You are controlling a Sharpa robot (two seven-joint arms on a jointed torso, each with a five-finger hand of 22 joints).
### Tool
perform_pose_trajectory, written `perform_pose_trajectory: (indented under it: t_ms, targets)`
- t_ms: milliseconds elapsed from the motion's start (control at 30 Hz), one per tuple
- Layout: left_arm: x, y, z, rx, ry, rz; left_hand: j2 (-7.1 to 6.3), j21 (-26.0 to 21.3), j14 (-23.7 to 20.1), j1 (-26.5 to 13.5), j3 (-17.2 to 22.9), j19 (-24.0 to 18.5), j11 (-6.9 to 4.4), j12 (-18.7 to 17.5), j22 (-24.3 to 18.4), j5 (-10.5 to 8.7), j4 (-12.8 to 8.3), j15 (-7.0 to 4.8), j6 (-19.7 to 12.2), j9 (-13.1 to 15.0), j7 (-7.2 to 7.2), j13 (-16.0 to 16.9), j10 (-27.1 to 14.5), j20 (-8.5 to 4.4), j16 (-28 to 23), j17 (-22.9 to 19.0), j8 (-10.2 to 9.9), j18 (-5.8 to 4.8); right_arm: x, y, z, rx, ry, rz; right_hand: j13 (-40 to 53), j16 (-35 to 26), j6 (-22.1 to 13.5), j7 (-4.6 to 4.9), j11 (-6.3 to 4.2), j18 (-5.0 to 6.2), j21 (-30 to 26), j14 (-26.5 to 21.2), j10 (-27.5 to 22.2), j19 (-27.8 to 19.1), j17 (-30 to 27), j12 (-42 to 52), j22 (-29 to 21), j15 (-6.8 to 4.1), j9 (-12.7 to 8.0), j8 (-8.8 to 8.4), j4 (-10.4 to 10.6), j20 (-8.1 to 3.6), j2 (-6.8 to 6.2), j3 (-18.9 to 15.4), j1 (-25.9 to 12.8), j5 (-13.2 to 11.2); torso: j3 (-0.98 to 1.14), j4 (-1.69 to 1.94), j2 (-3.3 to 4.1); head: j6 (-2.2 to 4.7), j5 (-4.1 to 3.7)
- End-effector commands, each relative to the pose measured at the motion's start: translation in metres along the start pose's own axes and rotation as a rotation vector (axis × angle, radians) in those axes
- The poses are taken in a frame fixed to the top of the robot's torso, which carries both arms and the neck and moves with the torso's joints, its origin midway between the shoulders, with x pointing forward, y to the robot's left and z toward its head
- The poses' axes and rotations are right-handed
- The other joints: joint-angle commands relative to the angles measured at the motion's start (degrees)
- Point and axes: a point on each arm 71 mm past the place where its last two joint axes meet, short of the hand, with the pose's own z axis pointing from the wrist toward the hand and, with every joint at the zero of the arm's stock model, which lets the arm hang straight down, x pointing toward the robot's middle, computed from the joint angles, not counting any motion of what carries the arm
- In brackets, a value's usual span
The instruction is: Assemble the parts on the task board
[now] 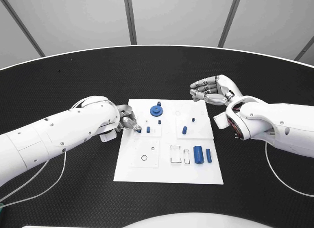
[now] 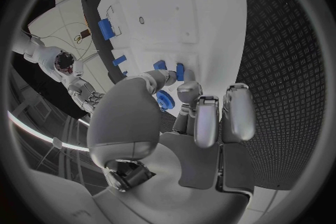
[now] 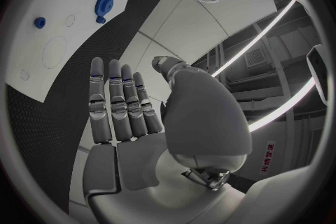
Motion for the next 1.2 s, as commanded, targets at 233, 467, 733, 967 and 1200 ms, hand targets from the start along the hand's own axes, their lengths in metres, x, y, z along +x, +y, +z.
perform_pose_trajectory:
  t_ms: [233, 467, 733, 967, 1200]
  targets:
    - [0.0005, -0.0014, 0.0001, 0.004, 0.002, 0.002, 0.08, 0.32, 4.60, -0.14, 8.20, 0.44, -0.26, 0.25, 0.94, 1.83, -9.00, -0.58, 0.52, 0.04, -0.08, 0.21, 0.71, -0.28, 0.29, 9.17, 0.12, -0.97, 0.0002, 0.0001, 0.0001, -0.001, 0.000, 0.000, 0.00, -0.19, 0.22, 0.27, -0.11, 0.26, 0.16, 0.08, -0.13, 0.06, -0.05, 0.11, -0.05, -0.06, -0.07, -0.13, 0.02, -0.01, 0.43, 0.24, -0.06, 0.37, -0.02, 0.01, 0.00, -0.05, -0.02]
    - [0.0010, -0.0038, 0.0006, 0.008, 0.002, 0.003, 0.08, 0.32, 4.60, -0.14, 8.20, 0.44, -0.26, 0.25, 0.94, 1.83, -9.00, -0.58, 0.52, 0.04, -0.08, 0.21, 0.71, -0.28, 0.29, 9.17, 0.12, -0.97, 0.0003, 0.0002, 0.0001, -0.001, 0.001, 0.000, 0.00, -0.19, 0.22, 0.27, -0.11, 0.26, 0.16, 0.08, -0.13, 0.06, -0.05, 0.11, -0.05, -0.06, -0.07, -0.13, 0.02, -0.01, 0.43, 0.24, -0.06, 0.37, 0.00, 0.03, 0.04, -0.08, -0.04]
    - [0.0021, -0.0064, 0.0019, 0.006, 0.011, 0.010, 0.04, 0.35, 4.60, -0.22, 8.12, 0.48, -0.27, 0.39, 1.01, 2.14, -9.06, -0.59, 0.59, 0.04, -0.10, 0.46, 0.86, -0.29, 0.28, 9.16, 0.14, -0.98, -0.0002, 0.0002, -0.0005, -0.001, 0.000, 0.000, 0.00, -0.19, 0.22, 0.27, -0.11, 0.26, 0.16, 0.08, -0.13, 0.06, -0.05, 0.11, -0.05, -0.06, -0.07, -0.13, 0.02, -0.01, 0.43, 0.24, -0.06, 0.37, 0.03, -0.04, 0.07, -0.19, -0.11]
    - [0.0037, -0.0079, 0.0040, -0.004, 0.016, 0.011, 0.04, 0.35, 4.60, -0.22, 8.12, 0.48, -0.27, 0.39, 1.01, 2.14, -9.06, -0.59, 0.59, 0.04, -0.10, 0.46, 0.86, -0.29, 0.28, 9.16, 0.14, -0.98, -0.0004, 0.0004, -0.0011, -0.001, 0.000, 0.001, -0.01, -0.20, 0.24, 0.26, -0.12, 0.26, 0.17, 0.10, -0.12, 0.11, -0.06, 0.10, -0.20, -0.06, -0.07, -0.13, 0.02, -0.02, 0.43, 0.25, -0.07, 0.39, -0.01, -0.01, 0.05, -0.32, -0.29]
    - [0.0047, -0.0079, 0.0055, -0.016, 0.016, 0.010, 0.04, 0.38, 4.60, -0.23, 8.10, 0.53, -0.28, 0.45, 1.08, 2.26, -9.10, -0.60, 0.61, 0.04, -0.11, 0.56, 0.93, -0.30, 0.28, 9.17, 0.14, -1.00, -0.0005, 0.0007, -0.0017, -0.001, 0.001, 0.001, -0.01, -0.20, 0.24, 0.26, -0.12, 0.26, 0.17, 0.10, -0.12, 0.11, -0.06, 0.10, -0.20, -0.06, -0.07, -0.13, 0.02, -0.02, 0.43, 0.25, -0.07, 0.39, -0.03, 0.04, 0.06, -0.45, -0.42]
